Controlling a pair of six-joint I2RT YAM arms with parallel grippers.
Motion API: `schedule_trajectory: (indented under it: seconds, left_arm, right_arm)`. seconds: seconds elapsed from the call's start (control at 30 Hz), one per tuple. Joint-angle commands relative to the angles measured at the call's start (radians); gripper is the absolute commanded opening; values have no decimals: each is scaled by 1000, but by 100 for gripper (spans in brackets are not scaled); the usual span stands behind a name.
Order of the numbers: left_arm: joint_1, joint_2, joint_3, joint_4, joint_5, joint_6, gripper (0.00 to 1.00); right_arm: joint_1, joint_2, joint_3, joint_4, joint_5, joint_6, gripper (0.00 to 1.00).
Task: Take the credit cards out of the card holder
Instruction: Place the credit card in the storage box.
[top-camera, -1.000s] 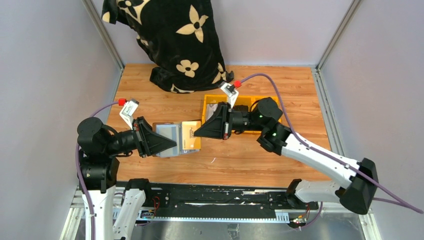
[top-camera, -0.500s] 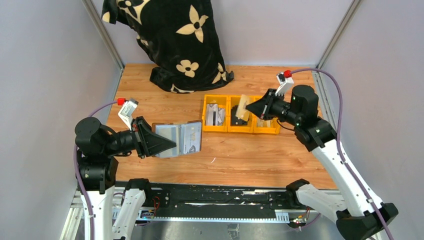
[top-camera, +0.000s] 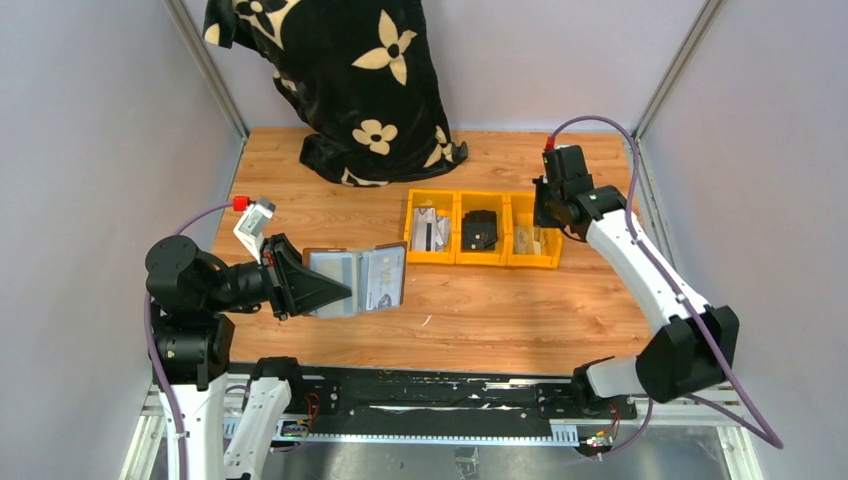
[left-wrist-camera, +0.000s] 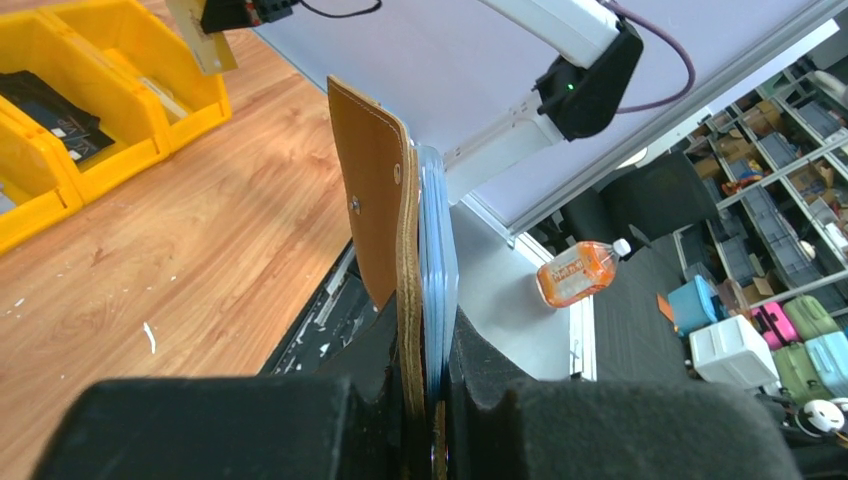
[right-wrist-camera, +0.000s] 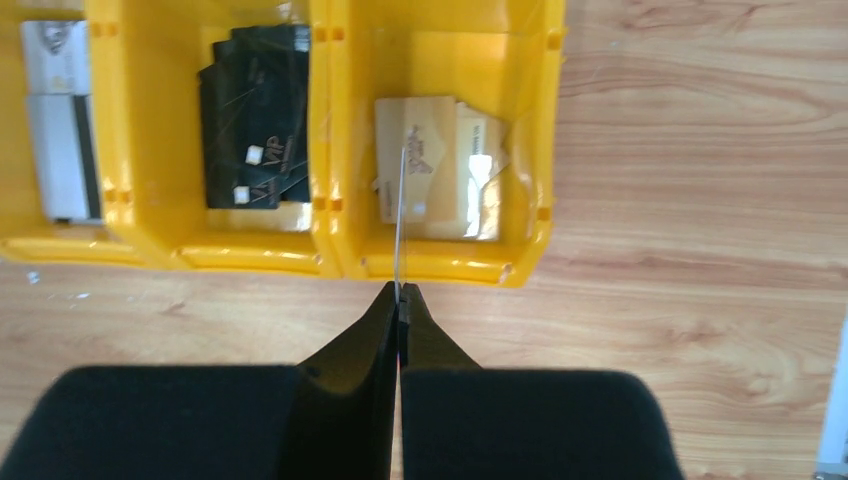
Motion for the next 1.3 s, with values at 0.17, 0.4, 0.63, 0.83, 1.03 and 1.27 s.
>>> schedule_trajectory:
  seconds: [0.17,0.4,0.63,0.83,1.03,1.27]
  left_arm:
    - [-2,-4,37,22,36,15,3]
    - [-3,0,42,22,34,24,3]
    - [-2,6,41,22,33,34,2]
    - [-3,16,49,22,32,37,2]
    - [-2,17,58,21,33,35,2]
    - [-2,15,59,21,30,37,2]
  right_arm:
    - [-91,221,123,17,-37,-101,0]
    - [-133,327,128,64,-267,-93,0]
    - [-147,395,107,76,-324,-88,0]
    - [-152,422,53,94,-307,-81,0]
    - [-152,398,40,90,-248,-74,10]
    - [-151,303,63,54,-98,-54,44]
